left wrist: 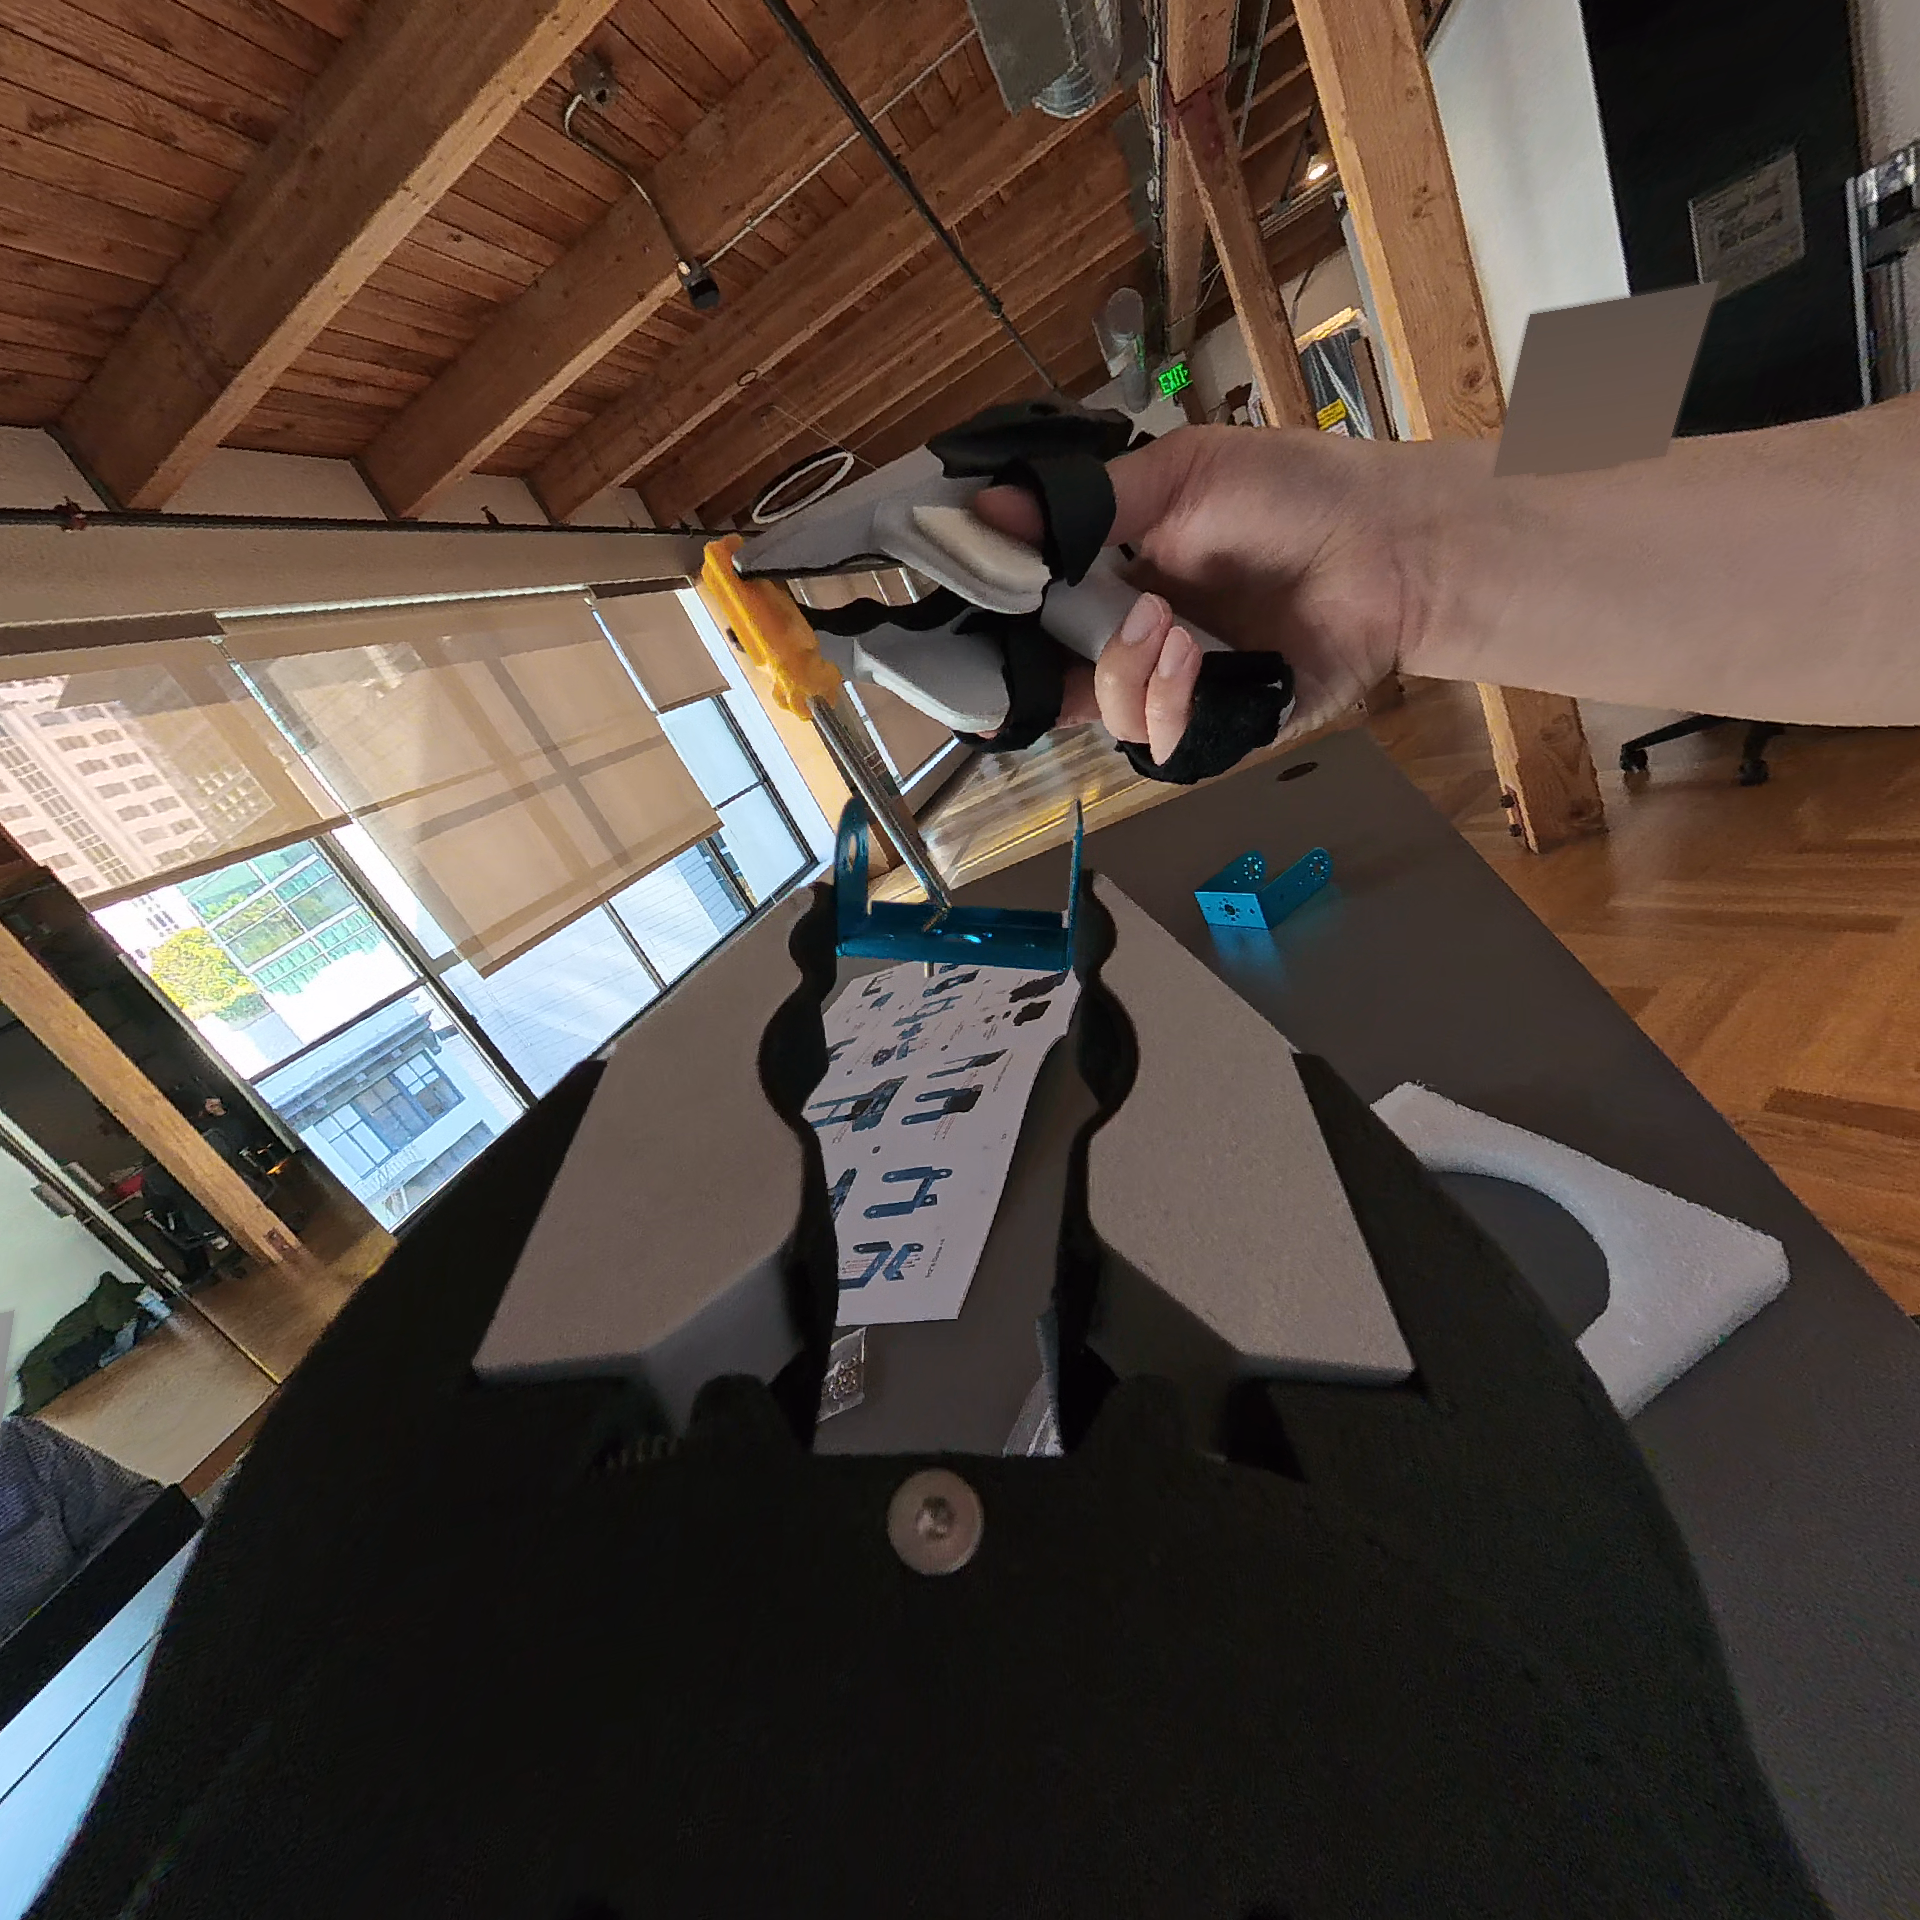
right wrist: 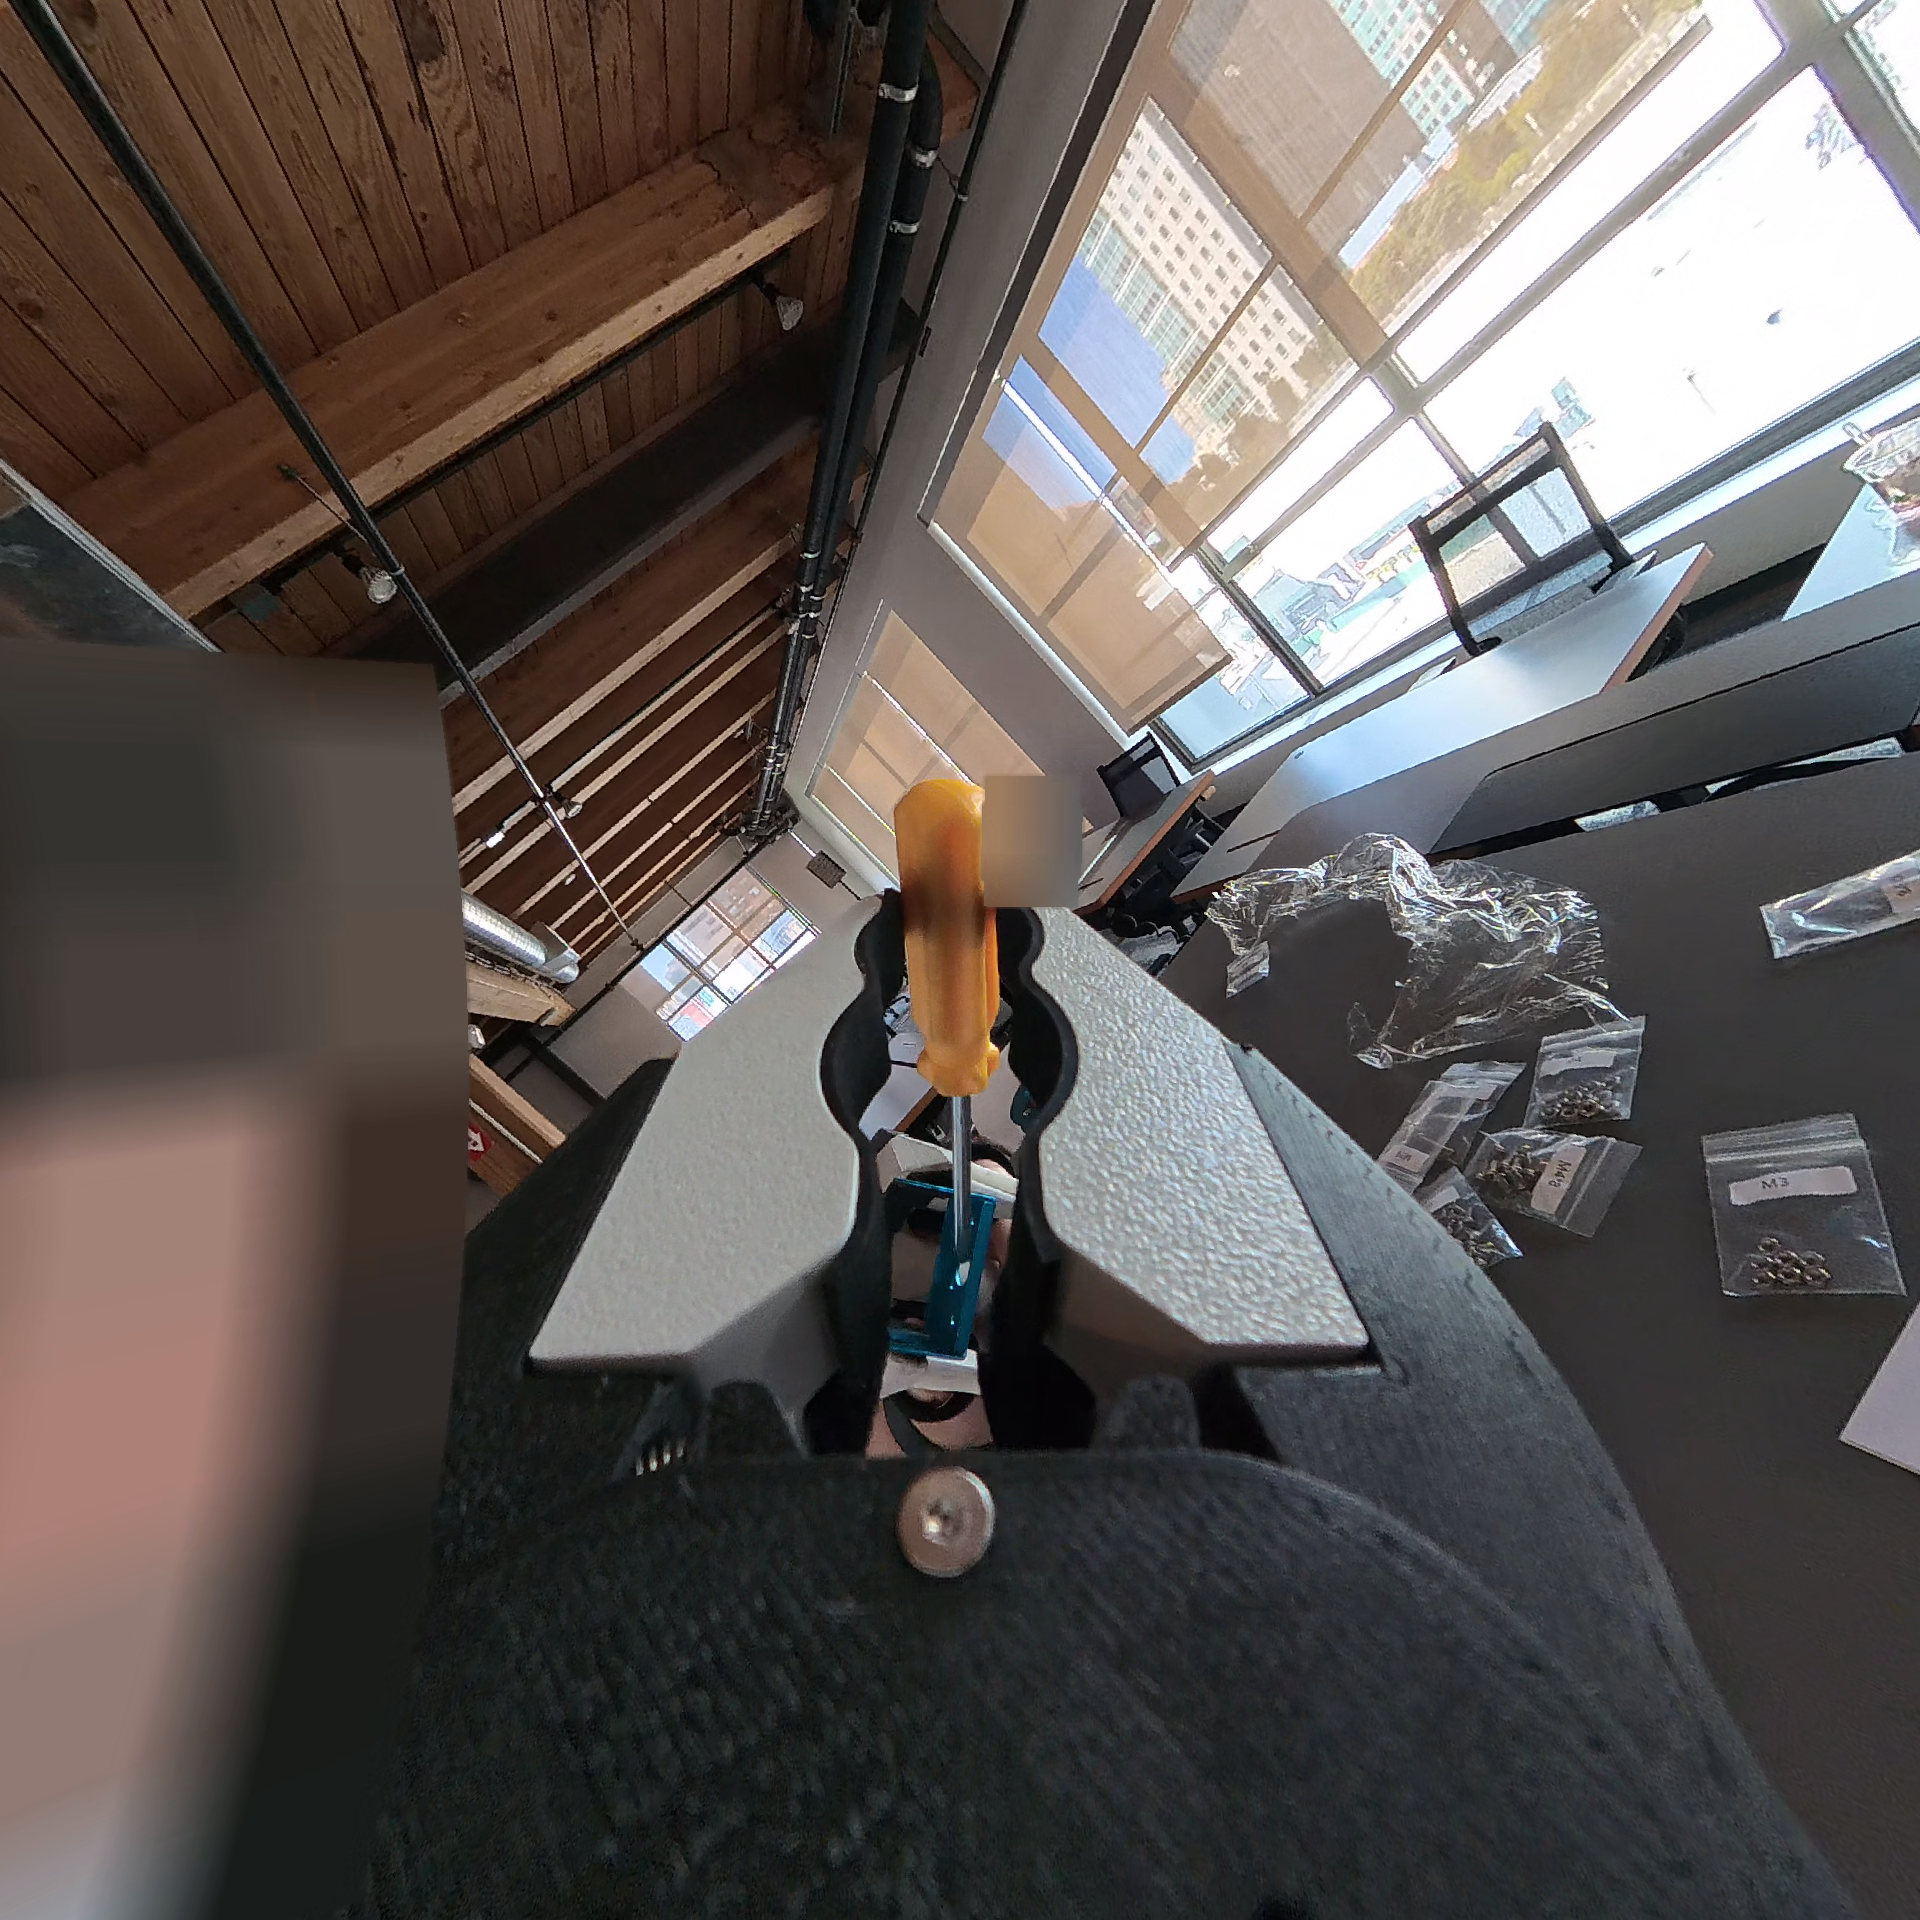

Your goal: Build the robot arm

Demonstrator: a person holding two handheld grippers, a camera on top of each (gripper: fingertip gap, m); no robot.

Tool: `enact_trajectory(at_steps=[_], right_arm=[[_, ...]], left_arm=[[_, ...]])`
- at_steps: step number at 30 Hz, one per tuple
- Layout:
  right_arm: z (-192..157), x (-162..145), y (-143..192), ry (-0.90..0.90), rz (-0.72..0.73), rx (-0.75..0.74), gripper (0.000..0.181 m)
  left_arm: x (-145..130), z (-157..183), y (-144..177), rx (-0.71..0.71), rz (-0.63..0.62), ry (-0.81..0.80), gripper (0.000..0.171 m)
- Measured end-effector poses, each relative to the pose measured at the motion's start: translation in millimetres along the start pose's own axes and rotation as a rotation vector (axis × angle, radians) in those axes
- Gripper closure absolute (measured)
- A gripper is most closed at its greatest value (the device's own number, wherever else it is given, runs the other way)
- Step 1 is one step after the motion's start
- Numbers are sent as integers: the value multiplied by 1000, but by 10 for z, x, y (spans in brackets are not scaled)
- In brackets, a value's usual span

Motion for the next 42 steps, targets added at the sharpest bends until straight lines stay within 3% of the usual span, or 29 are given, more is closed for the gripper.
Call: enact_trajectory(at_steps=[7, 15, 21, 42], right_arm=[[-13, 14, -6, 7, -8, -3, 165], [-113, 53, 5, 117, 3, -78, 165], [-163, 34, -53, 222, -51, -153, 165], [-122, -24, -57, 217, -97, -179, 165]], left_arm=[[-27, -6, -8, 20, -22, -29, 127], [-113, 21, -46, 121, -127, -240, 127], [-154, 70, -80, 112, -156, -263, 127], [-167, 119, -110, 90, -166, -287, 127]])
Point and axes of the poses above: each gripper's, where its closed fingertips meet, y back along the fingers, x out of its top, z = x × y across the jaws, the point moved 6 cm from there along y, back along the fingers, and after that the axes turned 2 degrees about x, right-handed, at the moved point
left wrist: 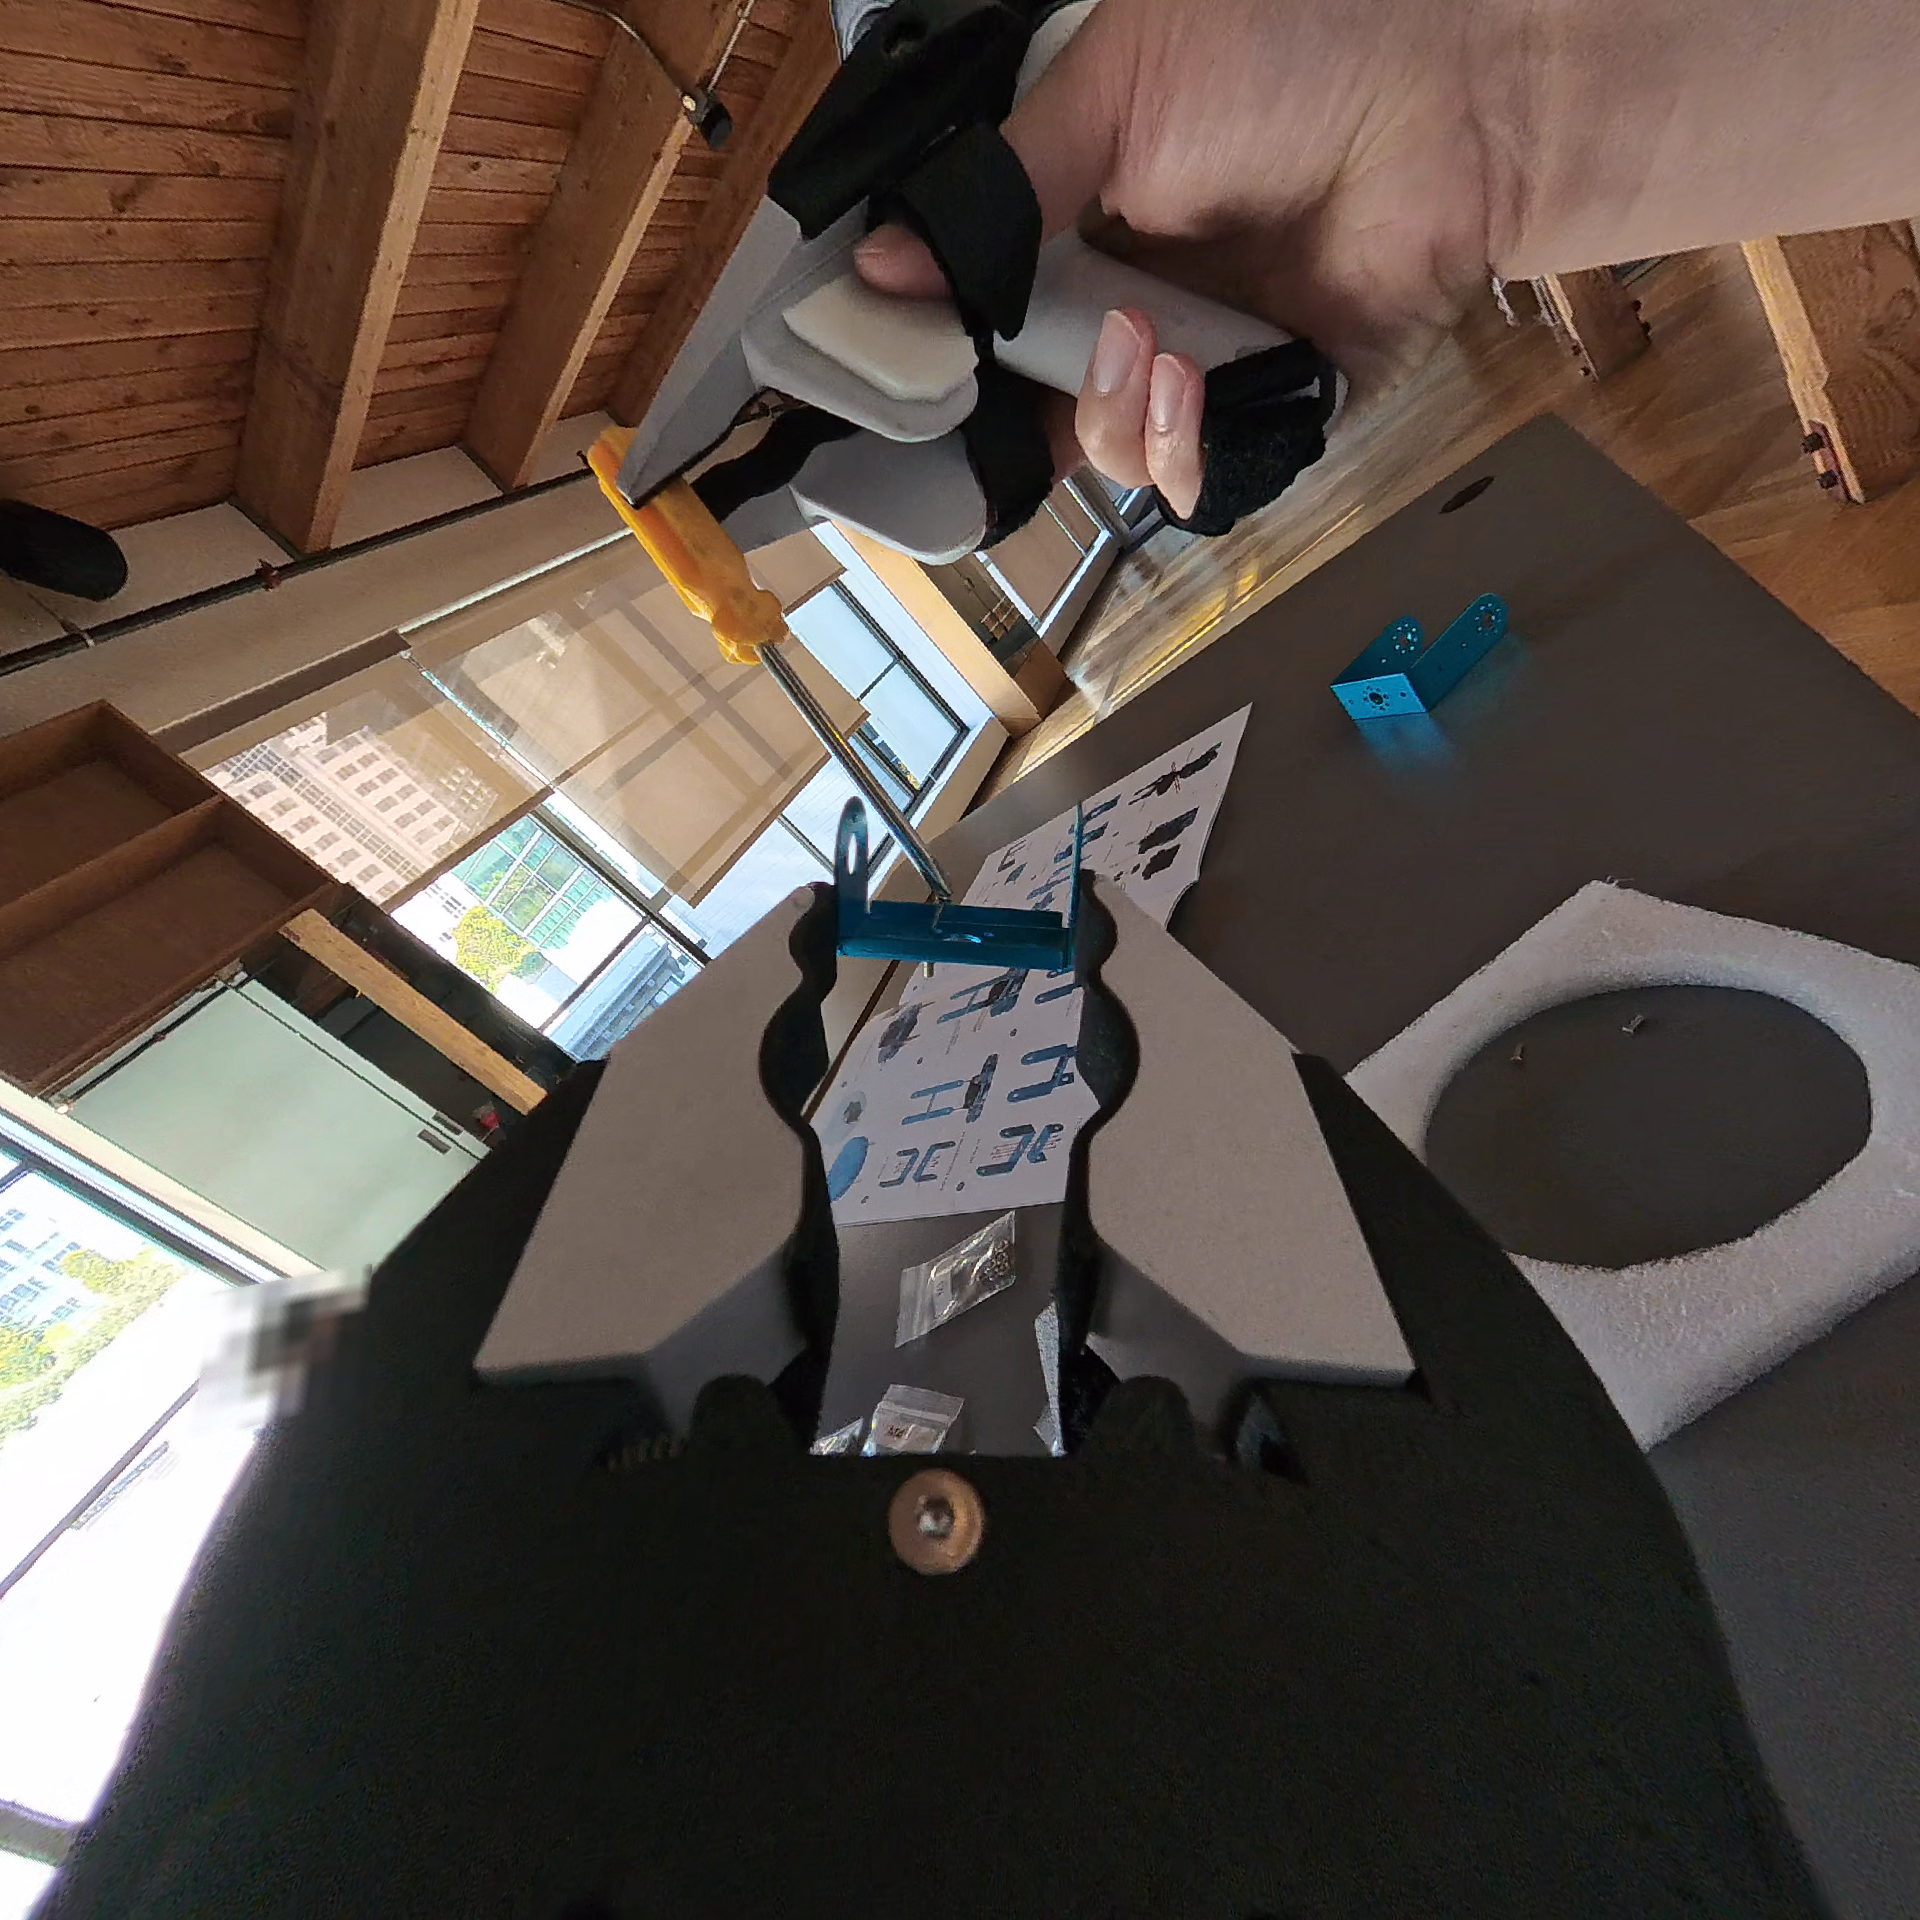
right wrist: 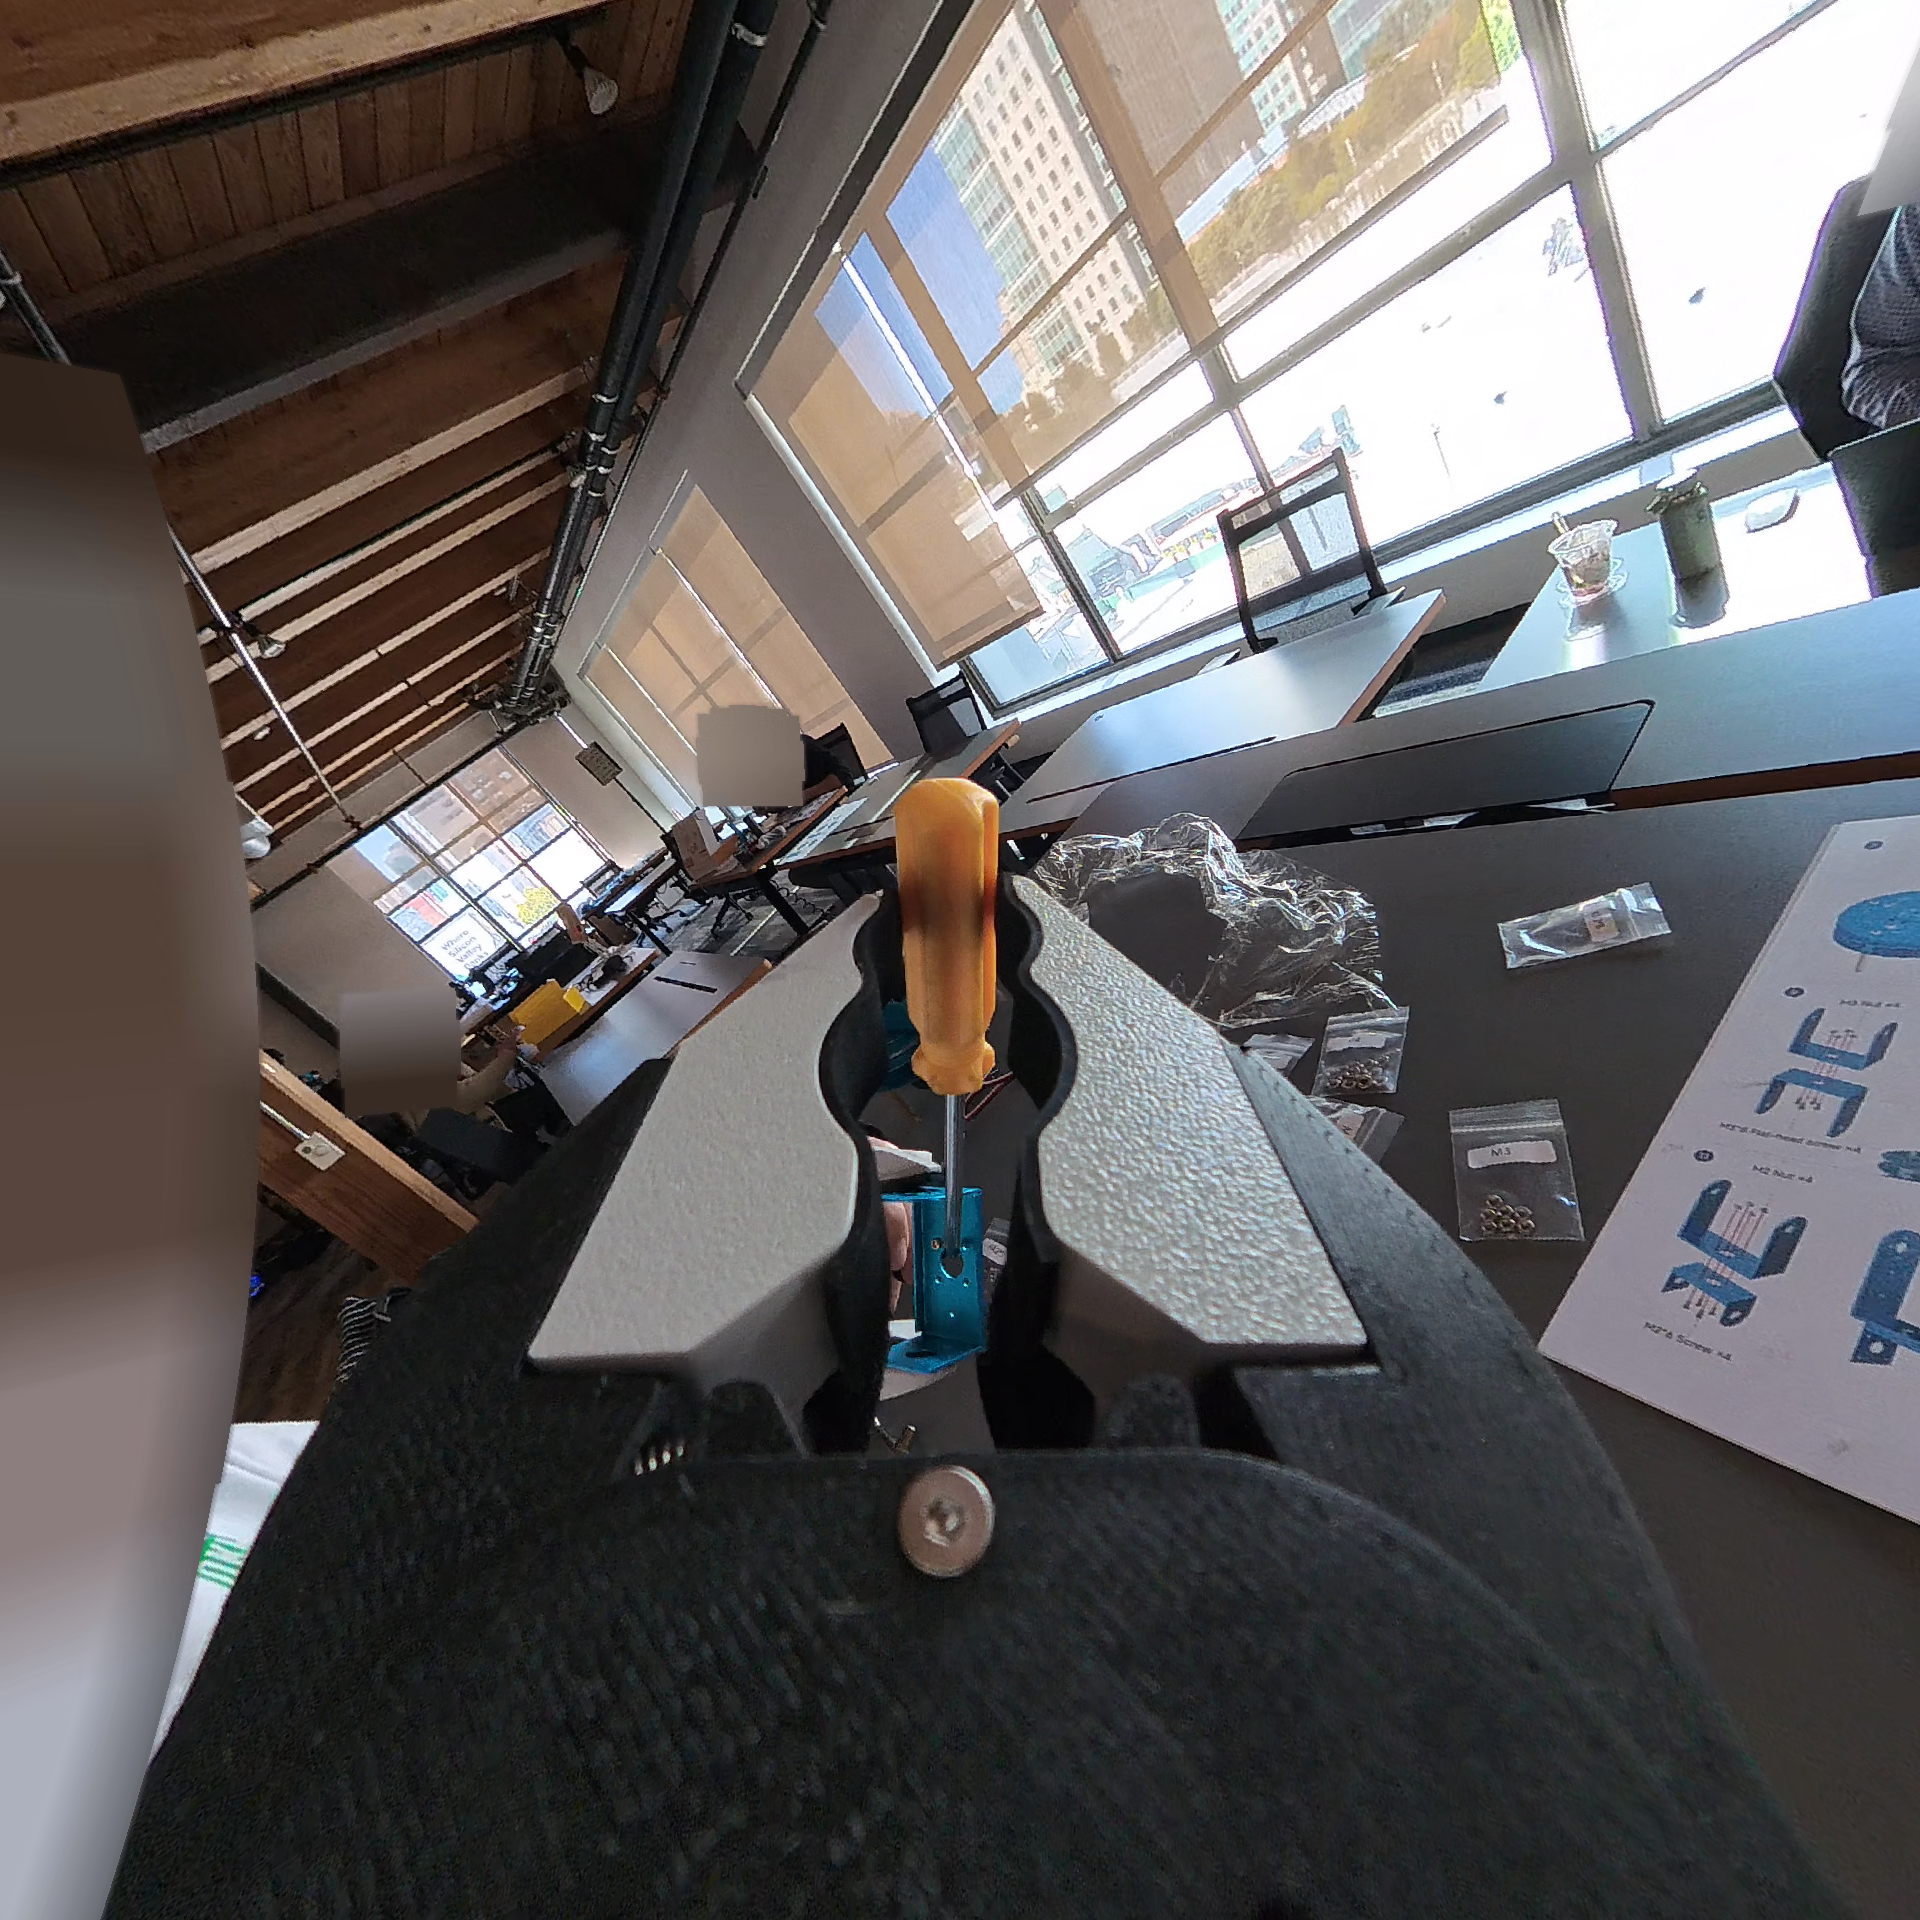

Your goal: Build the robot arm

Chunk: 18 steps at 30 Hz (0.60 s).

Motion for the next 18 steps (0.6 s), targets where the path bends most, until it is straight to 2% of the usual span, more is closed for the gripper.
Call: enact_trajectory(at_steps=[18], right_arm=[[-20, -20, -19, 52, -22, -31, 165]], left_arm=[[-15, 59, -26, -4, -29, -70, 127]])
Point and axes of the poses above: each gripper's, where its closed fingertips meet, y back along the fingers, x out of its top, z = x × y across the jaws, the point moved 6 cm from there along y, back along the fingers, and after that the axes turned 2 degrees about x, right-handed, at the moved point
